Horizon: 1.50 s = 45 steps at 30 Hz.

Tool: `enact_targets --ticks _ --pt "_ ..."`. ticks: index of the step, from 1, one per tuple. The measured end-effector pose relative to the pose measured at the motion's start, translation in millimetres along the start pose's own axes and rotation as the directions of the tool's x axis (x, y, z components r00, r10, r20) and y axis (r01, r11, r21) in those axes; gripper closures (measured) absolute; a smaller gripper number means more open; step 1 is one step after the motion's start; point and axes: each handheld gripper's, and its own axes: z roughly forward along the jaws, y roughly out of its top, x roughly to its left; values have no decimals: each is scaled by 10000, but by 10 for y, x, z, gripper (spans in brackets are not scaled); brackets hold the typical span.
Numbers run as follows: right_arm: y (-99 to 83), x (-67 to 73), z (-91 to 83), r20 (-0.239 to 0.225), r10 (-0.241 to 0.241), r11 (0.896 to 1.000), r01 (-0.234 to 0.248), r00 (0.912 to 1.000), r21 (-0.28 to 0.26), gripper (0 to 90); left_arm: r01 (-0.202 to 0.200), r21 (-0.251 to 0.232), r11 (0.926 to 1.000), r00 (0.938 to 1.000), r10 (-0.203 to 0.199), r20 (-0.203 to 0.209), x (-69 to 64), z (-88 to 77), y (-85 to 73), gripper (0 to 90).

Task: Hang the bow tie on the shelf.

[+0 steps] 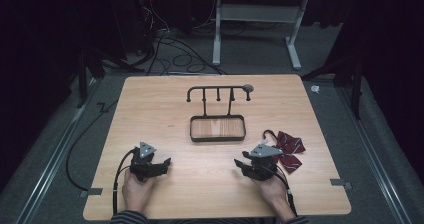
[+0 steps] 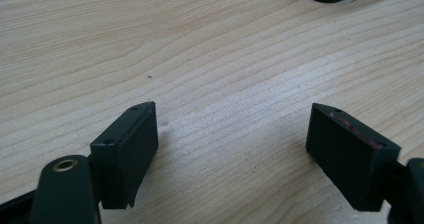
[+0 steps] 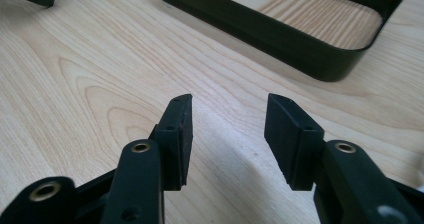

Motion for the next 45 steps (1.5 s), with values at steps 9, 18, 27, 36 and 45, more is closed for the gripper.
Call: enact_targets --ticks 9,18,27,36,45 --pt "-24 -133 -171 50 451 9989 -451 9990 -96 667 -1 0 10000 10000 1 2 0 0 0 213" --pt "-80 -277 -299 334 694 9975 -689 9970 -164 701 -1 3 10000 10000 1 0 0 0 0 213" --pt "-77 -409 -395 760 702 9973 -685 9946 -257 730 -3 1 10000 10000 3 2 0 0 0 213" --pt "-46 -579 -421 1108 1002 9946 -967 9888 -367 745 -1 0 10000 10000 1 3 0 0 0 212" --pt "25 -720 -481 1333 1385 9894 -1312 9814 -622 746 -3 11 10000 10000 3 -1 0 0 0 212"
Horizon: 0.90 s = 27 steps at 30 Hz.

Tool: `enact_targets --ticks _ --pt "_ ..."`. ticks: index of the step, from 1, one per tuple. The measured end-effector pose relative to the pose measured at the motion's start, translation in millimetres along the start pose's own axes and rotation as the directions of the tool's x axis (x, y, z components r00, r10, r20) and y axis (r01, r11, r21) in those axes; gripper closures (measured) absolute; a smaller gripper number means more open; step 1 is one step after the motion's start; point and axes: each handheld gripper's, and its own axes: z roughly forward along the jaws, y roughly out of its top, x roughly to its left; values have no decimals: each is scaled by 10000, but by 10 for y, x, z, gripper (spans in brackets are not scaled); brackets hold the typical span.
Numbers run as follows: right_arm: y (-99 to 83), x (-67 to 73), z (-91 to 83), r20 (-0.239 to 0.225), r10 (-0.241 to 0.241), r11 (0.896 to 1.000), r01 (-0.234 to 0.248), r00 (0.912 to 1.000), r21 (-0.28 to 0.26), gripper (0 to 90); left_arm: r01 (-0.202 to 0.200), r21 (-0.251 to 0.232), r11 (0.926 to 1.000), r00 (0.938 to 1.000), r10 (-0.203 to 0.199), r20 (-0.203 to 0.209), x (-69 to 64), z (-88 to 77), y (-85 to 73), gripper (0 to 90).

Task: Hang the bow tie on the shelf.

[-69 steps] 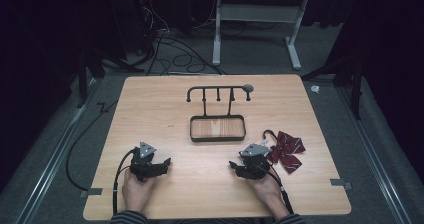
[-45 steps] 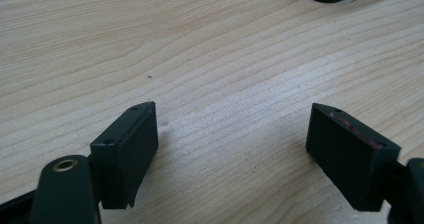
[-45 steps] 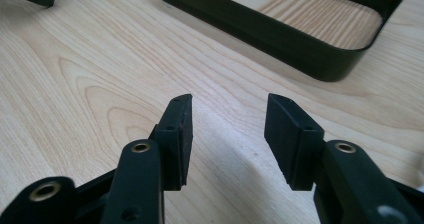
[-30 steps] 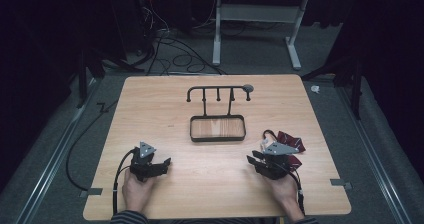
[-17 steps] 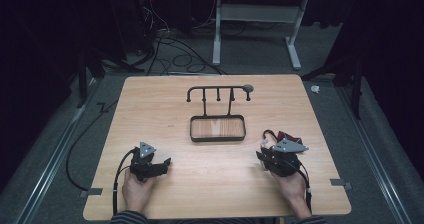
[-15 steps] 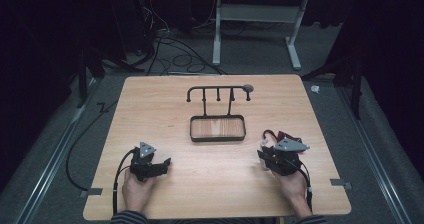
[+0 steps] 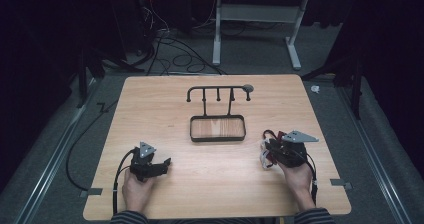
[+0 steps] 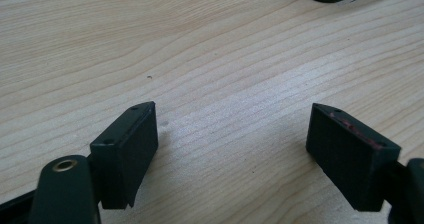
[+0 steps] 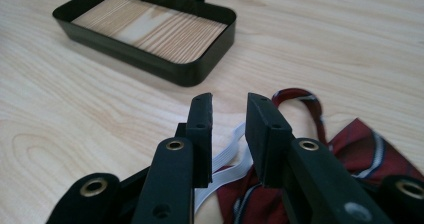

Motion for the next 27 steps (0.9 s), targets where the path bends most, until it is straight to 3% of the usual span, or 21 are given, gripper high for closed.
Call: enact_targets --ticks 12,27 --pt "155 -159 10 359 -92 9999 91 9993 44 746 -1 -11 10000 10000 1 7 0 1 0 212" --pt "350 -399 105 803 293 9994 -306 9963 152 745 -6 -11 10000 10000 6 13 2 2 1 211"
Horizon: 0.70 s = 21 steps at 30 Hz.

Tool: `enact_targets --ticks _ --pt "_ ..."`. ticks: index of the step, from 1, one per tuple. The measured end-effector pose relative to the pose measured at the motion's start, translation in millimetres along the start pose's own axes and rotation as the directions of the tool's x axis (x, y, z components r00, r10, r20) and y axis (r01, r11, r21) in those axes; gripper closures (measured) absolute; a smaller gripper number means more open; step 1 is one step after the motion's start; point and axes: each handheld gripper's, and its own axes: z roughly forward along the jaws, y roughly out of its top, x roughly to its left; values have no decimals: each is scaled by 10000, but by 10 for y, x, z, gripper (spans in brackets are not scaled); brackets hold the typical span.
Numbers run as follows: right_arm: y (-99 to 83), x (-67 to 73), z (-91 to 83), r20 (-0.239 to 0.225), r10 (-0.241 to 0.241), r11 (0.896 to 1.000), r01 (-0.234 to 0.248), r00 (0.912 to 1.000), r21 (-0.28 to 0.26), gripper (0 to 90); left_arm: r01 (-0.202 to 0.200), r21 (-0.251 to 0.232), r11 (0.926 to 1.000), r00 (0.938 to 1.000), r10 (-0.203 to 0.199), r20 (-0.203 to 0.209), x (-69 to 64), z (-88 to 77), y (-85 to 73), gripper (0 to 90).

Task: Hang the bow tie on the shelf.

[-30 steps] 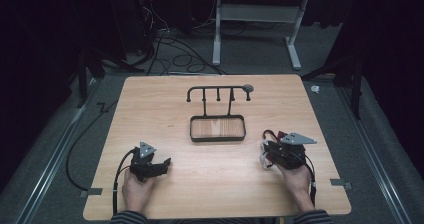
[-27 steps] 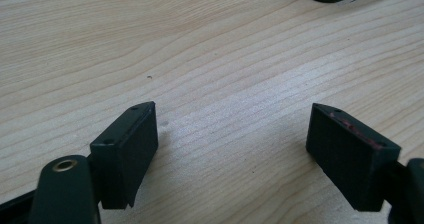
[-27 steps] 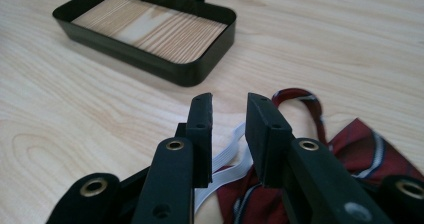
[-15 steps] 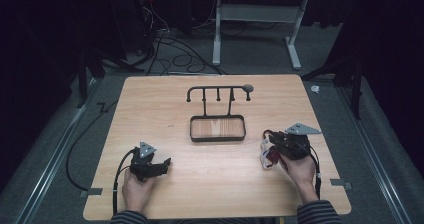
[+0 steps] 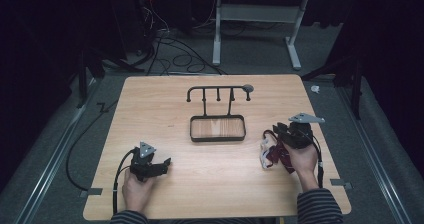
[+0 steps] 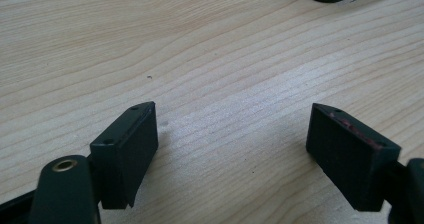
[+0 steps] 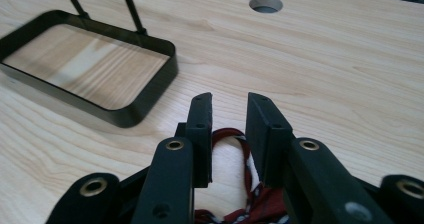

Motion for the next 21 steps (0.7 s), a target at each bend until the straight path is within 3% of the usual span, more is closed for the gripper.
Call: enact_targets --ticks 14,21 --pt "62 -98 291 48 -338 9935 331 9994 1091 744 4 0 10000 10000 -4 0 0 1 1 212" --pt "12 -123 495 -80 -202 9867 212 9998 1612 736 4 -4 10000 10000 -4 1 0 1 1 212"
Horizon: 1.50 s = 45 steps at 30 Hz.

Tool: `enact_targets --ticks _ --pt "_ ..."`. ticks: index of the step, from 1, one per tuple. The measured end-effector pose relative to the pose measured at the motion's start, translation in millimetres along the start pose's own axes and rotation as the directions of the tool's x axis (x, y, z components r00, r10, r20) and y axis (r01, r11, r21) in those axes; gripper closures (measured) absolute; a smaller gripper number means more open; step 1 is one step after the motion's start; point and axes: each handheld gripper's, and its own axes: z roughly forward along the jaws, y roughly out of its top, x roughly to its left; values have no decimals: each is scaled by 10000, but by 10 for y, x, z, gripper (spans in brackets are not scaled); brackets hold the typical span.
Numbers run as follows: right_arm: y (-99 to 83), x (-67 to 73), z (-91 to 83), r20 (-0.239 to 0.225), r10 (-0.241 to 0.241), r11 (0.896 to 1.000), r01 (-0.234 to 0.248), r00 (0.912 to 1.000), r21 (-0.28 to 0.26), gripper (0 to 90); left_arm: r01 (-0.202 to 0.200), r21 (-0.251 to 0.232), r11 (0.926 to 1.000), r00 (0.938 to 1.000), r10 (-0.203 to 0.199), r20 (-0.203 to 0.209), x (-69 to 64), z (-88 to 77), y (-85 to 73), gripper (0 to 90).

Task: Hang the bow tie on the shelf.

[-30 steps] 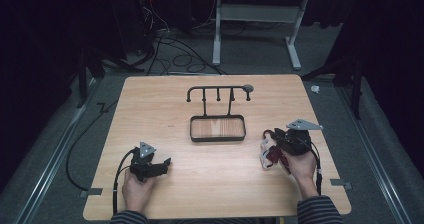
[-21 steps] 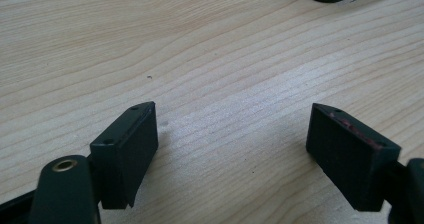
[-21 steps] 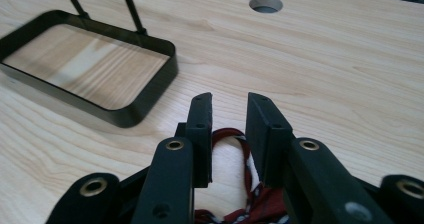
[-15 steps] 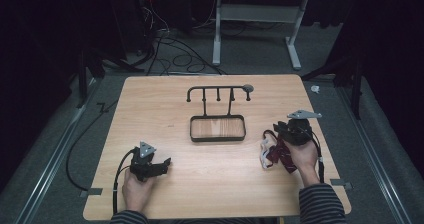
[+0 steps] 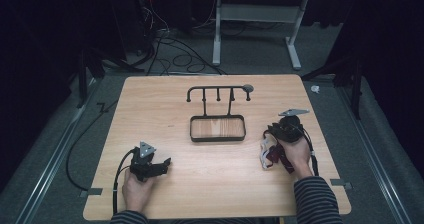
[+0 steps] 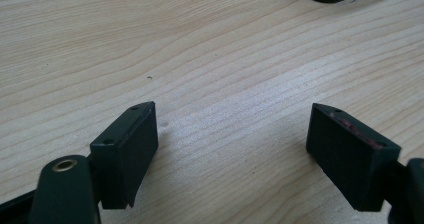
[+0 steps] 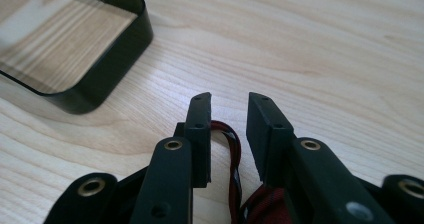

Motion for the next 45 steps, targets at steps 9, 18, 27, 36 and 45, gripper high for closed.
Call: enact_targets --ticks 9,18,27,36,45 --pt "-27 -14 137 43 65 9997 -66 10000 250 738 -3 3 10000 10000 3 3 0 0 0 211" --pt "-60 -27 226 -54 189 9990 -187 9998 417 811 -3 2 10000 10000 3 2 0 0 0 211" --pt "-95 -21 239 -41 162 9987 -160 9999 492 900 -3 2 10000 10000 3 3 0 0 0 211" --pt "-97 12 33 -173 115 9995 -120 9998 -295 900 0 12 10000 10000 0 -3 0 -1 0 211" --pt "-38 109 -318 -240 -180 9874 140 9995 -1575 900 0 5 10000 10000 0 3 0 0 0 211"
